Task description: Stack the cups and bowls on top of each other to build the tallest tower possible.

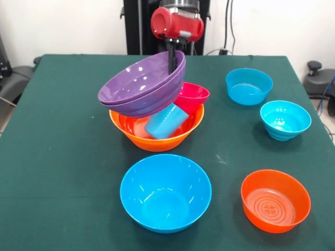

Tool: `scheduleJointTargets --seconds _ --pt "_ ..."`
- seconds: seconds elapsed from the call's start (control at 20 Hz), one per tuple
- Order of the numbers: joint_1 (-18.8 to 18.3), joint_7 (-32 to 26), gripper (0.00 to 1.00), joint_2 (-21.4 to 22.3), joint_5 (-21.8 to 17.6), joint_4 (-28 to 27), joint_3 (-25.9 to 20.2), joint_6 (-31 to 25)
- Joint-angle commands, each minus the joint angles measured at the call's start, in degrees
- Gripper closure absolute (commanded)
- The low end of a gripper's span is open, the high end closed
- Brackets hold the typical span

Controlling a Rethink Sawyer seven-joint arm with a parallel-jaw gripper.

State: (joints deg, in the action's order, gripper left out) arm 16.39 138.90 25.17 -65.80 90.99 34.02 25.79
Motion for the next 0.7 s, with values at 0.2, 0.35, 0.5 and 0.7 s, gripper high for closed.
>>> scheduleJointTargets --seconds 0.2,0.35,0.5,0.7 --pt "6.0 -10.5 1.00 -12.6 7.2 -8.7 5.3 -12.1" --pt "6.1 -7.4 1.00 -12.0 8.8 -8.0 5.3 -10.9" --pt "4.8 -1.5 1.00 -8.7 4.7 -6.4 0.7 -12.0" --pt "2.5 3.6 1.00 -4.9 2.2 -4.5 -2.5 -10.9"
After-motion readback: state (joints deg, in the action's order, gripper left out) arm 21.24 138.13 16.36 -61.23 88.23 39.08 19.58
